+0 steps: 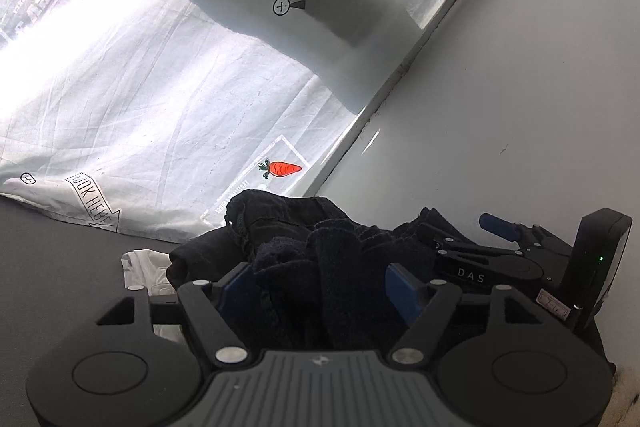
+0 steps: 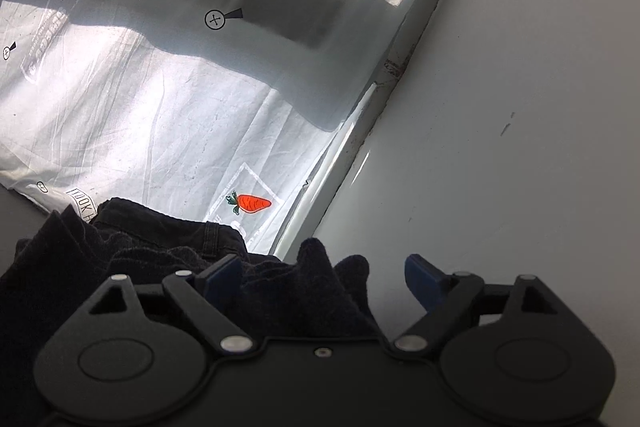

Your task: Fold clothes

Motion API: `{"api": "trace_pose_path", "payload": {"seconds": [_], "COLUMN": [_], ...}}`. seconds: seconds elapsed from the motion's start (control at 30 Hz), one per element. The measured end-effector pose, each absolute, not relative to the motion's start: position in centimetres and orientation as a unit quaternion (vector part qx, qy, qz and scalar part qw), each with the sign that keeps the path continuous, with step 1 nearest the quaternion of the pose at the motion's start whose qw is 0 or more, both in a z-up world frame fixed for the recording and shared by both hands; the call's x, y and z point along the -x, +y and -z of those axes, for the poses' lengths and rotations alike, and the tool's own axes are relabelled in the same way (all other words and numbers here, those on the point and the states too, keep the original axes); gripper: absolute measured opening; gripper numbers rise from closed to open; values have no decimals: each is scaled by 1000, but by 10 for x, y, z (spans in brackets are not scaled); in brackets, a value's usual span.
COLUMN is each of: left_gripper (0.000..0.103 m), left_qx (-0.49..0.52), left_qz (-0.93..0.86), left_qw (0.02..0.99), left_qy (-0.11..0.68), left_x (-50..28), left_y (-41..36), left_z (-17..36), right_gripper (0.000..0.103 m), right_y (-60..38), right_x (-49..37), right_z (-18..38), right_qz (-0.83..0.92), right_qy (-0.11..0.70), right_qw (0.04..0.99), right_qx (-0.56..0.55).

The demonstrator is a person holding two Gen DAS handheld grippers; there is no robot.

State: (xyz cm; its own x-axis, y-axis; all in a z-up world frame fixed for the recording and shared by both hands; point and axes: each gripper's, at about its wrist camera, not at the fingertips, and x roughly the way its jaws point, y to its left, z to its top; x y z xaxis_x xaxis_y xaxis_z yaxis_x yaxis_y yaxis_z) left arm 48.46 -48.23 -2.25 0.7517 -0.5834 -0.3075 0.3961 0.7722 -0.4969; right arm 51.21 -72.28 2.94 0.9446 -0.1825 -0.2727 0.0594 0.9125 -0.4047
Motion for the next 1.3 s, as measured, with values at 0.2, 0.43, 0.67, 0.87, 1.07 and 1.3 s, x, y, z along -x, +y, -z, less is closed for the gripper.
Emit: {"api": "trace_pose_path", "payload": {"seconds": [0.2,0.43,0.67,0.87,1.07,1.3], "left_gripper": [103,103,103,103,103,103], "left_qx": [151,146,108,69,24,21], "left_qz": [245,243,196,176,128,63], "left_qw": [939,940,961,975,987,990], "left_qy": [189,189,163,115,95,127], "left_x": [-435,-376,-318,-265,-213,-153], "left_y": [-474,-470,-447,-410,-359,-255], "left_z": [1,11,-8,-34,-46,-47], "right_gripper": [100,103,103,103,103,103], "right_y": [-715,-709,-692,-652,-576,-463], "right_x": [-442,-374,-310,-279,-222,-171], "right_z": [-55,-24,-36,-51,-57,-47], "right_qz": [78,93,109,61,40,-18], "right_qy": [130,170,104,94,73,123], "right_qw": [982,980,988,993,996,992], "right_qx": [114,41,-38,-47,-42,-25]}}
